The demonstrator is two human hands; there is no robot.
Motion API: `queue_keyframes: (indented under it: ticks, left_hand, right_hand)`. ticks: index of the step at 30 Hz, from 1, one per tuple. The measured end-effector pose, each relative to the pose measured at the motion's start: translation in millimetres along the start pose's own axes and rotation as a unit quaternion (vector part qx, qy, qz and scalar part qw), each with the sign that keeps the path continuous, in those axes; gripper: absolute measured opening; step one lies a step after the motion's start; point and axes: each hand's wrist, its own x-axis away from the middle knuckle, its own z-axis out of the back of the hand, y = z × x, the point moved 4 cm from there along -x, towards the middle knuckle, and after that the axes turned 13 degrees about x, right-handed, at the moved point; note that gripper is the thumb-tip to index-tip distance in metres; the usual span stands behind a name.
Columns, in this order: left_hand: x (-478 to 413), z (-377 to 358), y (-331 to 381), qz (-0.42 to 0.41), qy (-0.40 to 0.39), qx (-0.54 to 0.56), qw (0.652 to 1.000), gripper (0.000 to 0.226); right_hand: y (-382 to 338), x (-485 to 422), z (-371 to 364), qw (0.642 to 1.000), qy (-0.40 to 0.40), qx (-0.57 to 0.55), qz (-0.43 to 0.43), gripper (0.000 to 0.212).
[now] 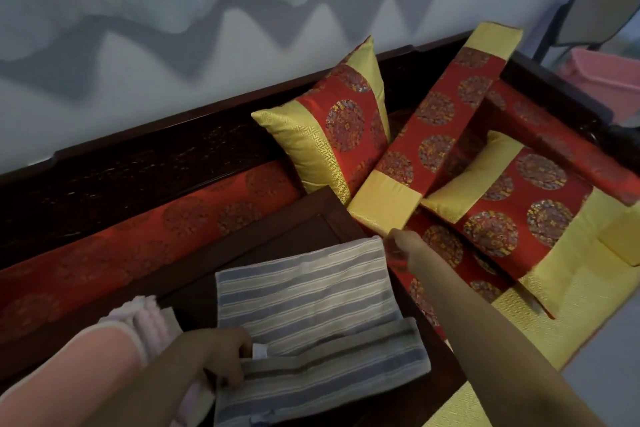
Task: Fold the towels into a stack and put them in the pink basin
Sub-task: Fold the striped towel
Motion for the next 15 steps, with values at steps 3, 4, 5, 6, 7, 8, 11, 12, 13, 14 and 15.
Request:
queue_keyframes:
  ticks: [3,4,5,6,7,8,11,12,13,14,15]
  left_hand:
    - [6.7,-5.9,7.4,-0.025,0.012,-0.011,1.000,0.031]
    - [8.2,-8.1,9.8,-0.060,0.026,-0.024,0.998,0.036]
    - [11.0,-10.0,12.2,-0.102,0.043,-0.023,0.994,0.038]
    - [15.2,-11.2,14.1,-0.147,0.056,-0.014,0.987,0.040]
    - [18.8,-10.5,13.5,-0.185,0.063,0.003,0.981,0.044]
    - [25.2,-8.3,13.3,-0.214,0.070,0.020,0.974,0.045]
    - [55.1,7.9,22.7,-0.261,0.102,0.087,0.956,0.033]
    - [64.3,16.0,27.4,-0.274,0.108,0.104,0.950,0.031]
    - [71.8,25.7,31.0,-0.282,0.111,0.122,0.945,0.028]
    - [76.2,35.4,31.1,-0.288,0.111,0.132,0.942,0.024]
    - [75.8,45.6,27.8,-0.280,0.111,0.143,0.943,0.020]
  right_hand:
    - [-0.5,33.9,14.7,0.952,0.083,0.196,0.221,0.026]
    - [-1.0,56.2,9.8,0.930,-0.002,0.195,0.312,0.026]
    - [2.2,80.5,0.6,0.894,-0.120,0.213,0.376,0.030]
    - [8.2,105.9,-10.3,0.844,-0.223,0.282,0.398,0.039]
    - [19.4,122.1,-20.3,0.783,-0.291,0.373,0.404,0.051]
    - [29.8,130.4,-28.5,0.725,-0.333,0.442,0.411,0.061]
    - [44.1,126.3,-39.9,0.621,-0.348,0.567,0.414,0.061]
    - [41.8,122.9,-39.4,0.612,-0.360,0.581,0.397,0.057]
    - [37.3,119.5,-37.1,0.614,-0.377,0.584,0.373,0.051]
    - [30.8,116.6,-33.0,0.623,-0.398,0.579,0.344,0.042]
    - [23.7,111.8,-27.9,0.636,-0.418,0.564,0.322,0.034]
